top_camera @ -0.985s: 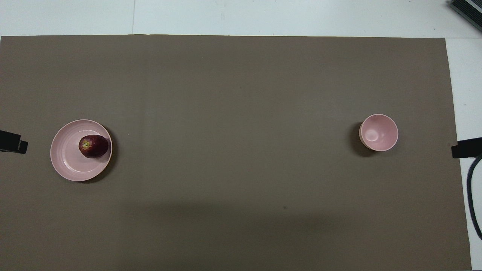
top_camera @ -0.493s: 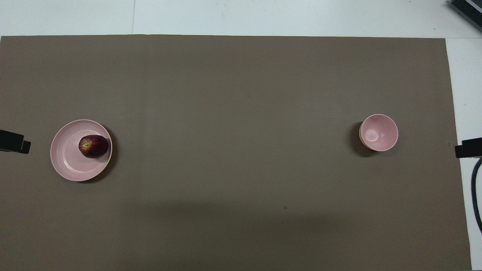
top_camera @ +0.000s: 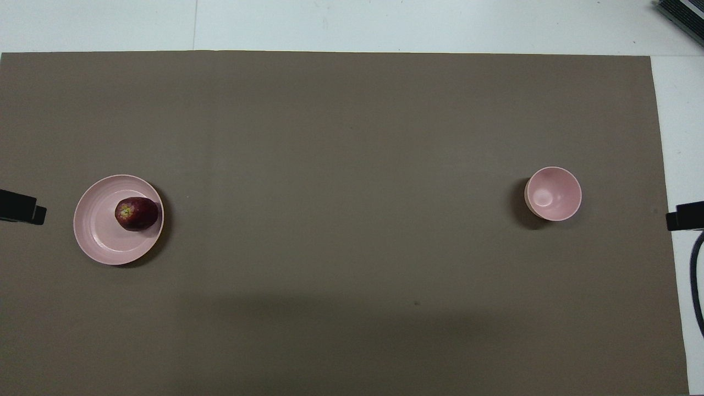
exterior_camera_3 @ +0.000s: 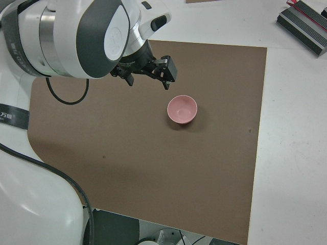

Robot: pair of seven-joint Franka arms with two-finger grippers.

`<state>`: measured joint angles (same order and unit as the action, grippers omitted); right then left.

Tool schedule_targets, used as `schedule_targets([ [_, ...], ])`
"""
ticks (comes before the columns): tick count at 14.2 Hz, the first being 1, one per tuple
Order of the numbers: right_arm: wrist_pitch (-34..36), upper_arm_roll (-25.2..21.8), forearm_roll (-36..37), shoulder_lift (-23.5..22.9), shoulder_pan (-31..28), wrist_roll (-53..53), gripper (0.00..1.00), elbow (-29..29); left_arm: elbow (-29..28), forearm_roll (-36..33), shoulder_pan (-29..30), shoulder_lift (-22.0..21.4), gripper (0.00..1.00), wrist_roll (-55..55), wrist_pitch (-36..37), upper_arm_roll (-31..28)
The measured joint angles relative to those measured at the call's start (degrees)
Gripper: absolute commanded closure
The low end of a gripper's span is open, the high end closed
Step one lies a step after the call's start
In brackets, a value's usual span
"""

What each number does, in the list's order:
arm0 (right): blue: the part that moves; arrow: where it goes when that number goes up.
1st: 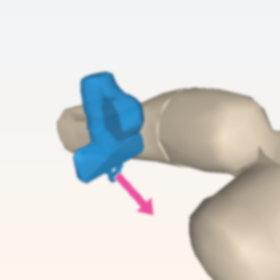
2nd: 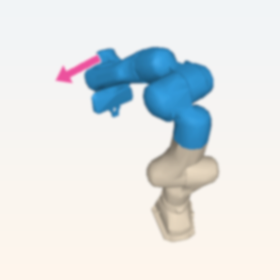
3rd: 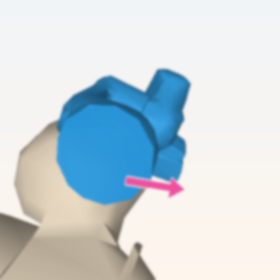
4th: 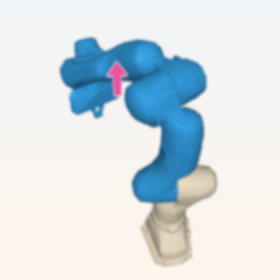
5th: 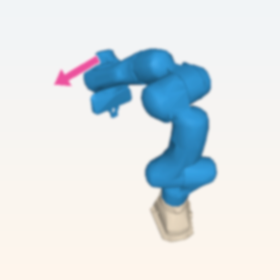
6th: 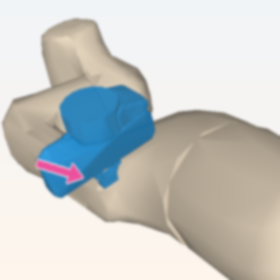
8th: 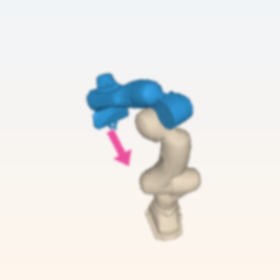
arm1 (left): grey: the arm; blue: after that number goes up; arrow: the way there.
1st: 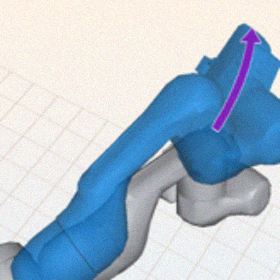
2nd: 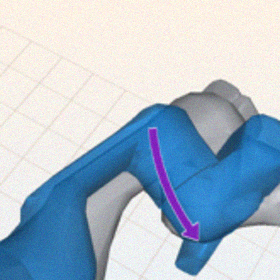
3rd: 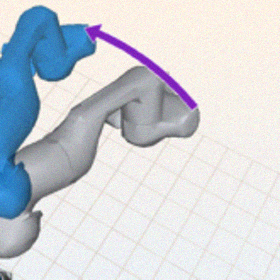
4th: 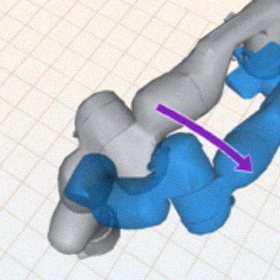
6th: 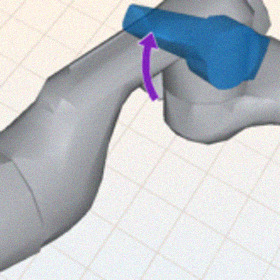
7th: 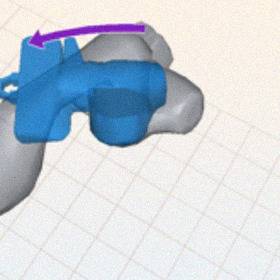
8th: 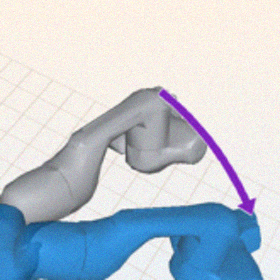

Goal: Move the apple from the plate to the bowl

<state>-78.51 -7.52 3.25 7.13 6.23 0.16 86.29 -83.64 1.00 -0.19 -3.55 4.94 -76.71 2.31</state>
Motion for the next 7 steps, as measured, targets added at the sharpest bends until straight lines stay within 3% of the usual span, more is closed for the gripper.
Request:
schedule_targets([
  [7,0.00,-0.41,-0.04,0.00,-0.29,0.00,0.00,0.01,-2.81,0.03,0.00,-0.11,0.00,0.01,-3.51,0.00],
])
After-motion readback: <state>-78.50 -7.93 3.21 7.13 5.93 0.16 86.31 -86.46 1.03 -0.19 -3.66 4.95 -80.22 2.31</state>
